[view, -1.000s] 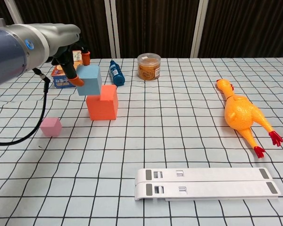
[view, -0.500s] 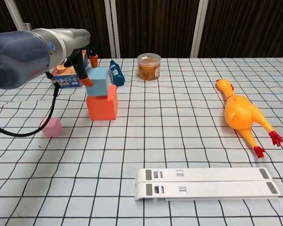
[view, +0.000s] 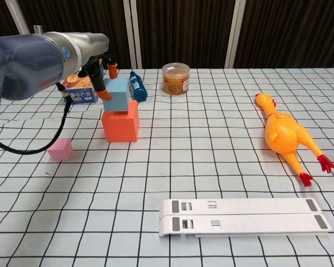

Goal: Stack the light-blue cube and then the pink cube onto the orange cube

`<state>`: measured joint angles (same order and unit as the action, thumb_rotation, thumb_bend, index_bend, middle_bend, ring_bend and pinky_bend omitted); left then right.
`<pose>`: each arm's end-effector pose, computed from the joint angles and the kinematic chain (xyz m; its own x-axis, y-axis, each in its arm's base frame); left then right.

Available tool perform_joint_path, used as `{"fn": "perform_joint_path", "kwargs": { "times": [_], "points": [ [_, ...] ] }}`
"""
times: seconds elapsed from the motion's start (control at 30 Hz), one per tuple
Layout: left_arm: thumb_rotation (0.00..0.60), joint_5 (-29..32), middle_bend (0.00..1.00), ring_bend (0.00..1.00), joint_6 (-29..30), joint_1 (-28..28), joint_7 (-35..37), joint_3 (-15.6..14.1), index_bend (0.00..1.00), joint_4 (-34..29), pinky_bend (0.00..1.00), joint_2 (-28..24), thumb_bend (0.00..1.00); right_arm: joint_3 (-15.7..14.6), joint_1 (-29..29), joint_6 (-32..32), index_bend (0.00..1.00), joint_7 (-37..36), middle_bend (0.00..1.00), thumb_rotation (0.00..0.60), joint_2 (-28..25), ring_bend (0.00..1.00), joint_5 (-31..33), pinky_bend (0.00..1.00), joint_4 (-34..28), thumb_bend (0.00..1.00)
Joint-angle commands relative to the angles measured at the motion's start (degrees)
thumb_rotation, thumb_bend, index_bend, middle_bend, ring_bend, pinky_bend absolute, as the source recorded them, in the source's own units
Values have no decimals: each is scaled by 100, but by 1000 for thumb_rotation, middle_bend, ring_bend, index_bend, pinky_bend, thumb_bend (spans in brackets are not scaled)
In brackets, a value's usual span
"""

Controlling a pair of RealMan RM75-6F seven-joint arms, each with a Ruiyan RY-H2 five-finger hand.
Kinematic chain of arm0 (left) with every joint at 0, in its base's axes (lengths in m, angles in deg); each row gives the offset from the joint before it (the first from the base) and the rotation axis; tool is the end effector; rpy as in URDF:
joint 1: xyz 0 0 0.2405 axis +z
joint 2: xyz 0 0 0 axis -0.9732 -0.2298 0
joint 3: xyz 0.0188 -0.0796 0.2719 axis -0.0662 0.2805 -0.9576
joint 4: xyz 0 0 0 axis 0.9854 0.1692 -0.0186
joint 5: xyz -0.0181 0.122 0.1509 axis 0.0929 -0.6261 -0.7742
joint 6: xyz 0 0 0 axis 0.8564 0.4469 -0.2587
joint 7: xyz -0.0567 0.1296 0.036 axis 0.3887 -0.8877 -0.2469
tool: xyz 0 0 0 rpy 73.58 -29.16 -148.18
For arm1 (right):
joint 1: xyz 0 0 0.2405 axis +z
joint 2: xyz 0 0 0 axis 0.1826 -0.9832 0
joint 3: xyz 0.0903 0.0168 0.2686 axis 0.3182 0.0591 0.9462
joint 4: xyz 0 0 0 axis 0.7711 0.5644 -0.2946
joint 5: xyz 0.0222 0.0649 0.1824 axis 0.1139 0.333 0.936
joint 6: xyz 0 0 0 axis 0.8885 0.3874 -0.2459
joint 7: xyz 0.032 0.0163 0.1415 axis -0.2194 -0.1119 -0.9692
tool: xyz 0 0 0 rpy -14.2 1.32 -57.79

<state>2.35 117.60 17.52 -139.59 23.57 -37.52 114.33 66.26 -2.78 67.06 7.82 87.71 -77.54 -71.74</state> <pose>-0.0650 0.4004 0.0066 0.5458 0.2089 0.8114 0.8314 -0.0152 -0.5554 -0.3144 -0.1911 0.1404 0.3359 -0.0950 0.9371 -0.9378 -0.1265 0.3234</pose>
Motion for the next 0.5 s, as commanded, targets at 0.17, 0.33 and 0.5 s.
{"fn": "perform_joint_path", "kwargs": {
  "times": [0.17, 0.33, 0.5],
  "points": [
    [600, 13, 1000, 815, -94, -93, 74, -93, 442, 127, 833, 20, 315, 11, 0, -1, 102, -1, 74, 600, 7, 124, 23, 218, 10, 160],
    [600, 49, 1000, 813, -106, -127, 123, -147, 437, 138, 832, 36, 315, 5, 7, -15, 102, 0, 74, 600, 8, 124, 20, 218, 13, 161],
    [600, 60, 1000, 813, -62, -162, 131, -203, 434, 140, 831, 43, 315, 5, 1, -1, 102, 0, 74, 600, 5, 124, 17, 218, 4, 160]
  ]
}}
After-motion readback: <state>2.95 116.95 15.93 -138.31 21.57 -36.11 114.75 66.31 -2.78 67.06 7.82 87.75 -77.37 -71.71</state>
